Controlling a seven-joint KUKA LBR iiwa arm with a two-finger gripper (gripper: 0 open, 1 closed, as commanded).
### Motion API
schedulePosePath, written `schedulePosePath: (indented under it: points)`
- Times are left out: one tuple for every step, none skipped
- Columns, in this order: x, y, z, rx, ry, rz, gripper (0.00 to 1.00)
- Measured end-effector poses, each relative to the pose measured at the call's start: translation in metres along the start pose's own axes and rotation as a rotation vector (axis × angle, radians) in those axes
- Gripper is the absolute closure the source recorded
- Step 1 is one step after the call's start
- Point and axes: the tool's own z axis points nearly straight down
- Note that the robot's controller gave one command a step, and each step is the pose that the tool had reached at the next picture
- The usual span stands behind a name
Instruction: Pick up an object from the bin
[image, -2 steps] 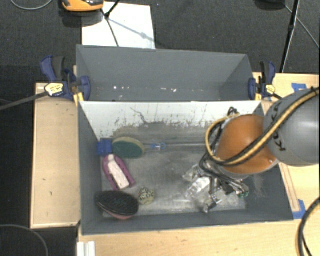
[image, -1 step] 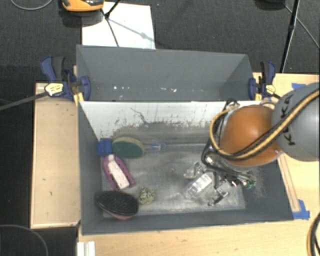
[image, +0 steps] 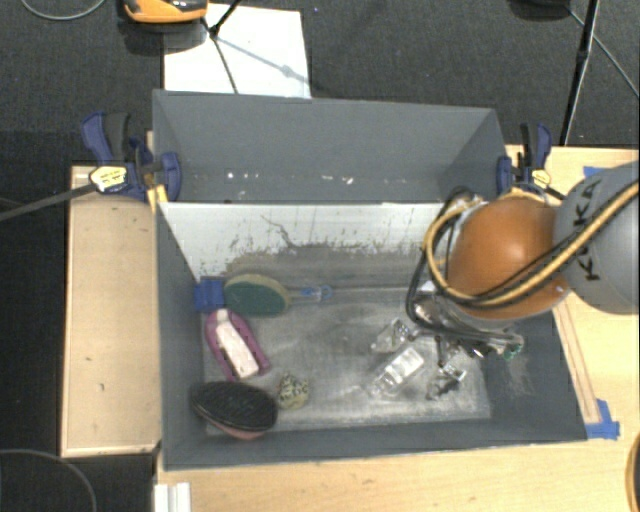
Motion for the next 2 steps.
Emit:
schedulePosePath:
  points:
    - [0.005, -0.009, 0.032, 0.0, -0.001, -0.199, 0.0]
    - [0.006, 0.014, 0.032, 0.004, -0.004, -0.365, 0.0]
